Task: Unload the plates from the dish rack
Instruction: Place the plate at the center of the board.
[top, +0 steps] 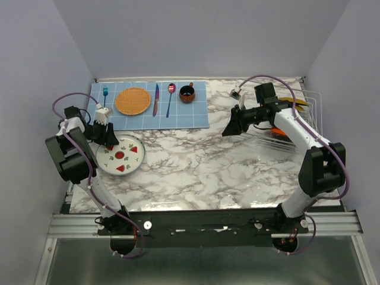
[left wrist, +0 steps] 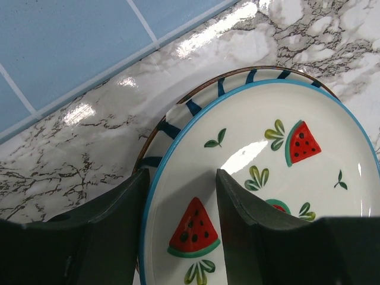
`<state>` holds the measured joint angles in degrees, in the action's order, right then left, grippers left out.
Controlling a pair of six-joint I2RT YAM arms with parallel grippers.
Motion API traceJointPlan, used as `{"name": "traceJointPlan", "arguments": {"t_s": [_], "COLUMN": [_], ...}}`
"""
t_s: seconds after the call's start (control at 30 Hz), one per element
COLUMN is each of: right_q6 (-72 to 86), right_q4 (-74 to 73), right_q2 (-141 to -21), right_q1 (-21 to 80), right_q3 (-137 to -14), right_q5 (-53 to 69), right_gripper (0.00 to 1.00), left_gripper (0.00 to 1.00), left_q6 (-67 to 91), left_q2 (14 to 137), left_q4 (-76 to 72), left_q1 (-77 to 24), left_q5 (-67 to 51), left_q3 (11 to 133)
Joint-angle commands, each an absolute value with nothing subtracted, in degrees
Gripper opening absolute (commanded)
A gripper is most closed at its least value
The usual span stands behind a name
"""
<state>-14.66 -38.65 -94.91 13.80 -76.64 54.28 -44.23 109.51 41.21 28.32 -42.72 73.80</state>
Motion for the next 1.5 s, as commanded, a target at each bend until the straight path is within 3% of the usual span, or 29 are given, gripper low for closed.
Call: {"name": "traceJointPlan", "arguments": {"t_s": [0.0,0.53,1.47], "right_q6": [-15.73,-15.91,-16.35], "right_q4": [-39.02,-39.29,-39.64], "right_q2": [-95.45,-95.89,-96.15], "right_q1": [14.06,14.06,13.97], "right_q3": [-76.73,-76.99,-76.91], "right_q5": [54.49,54.41,54.93], "right_gripper": [0.41,0.41,0.41], "left_gripper": [0.57,0.67,0.69], "left_q6": [-45.17,-45.35,-45.26], "left_q2": [111.18,107.49,101.69], "left_q4": [36.12,32.61,34.45], "left_q1": [27.07,27.07,26.9], "left_q5": [-37.18,-35.42,-37.79], "left_q3": [74.27,70.4,70.4]}}
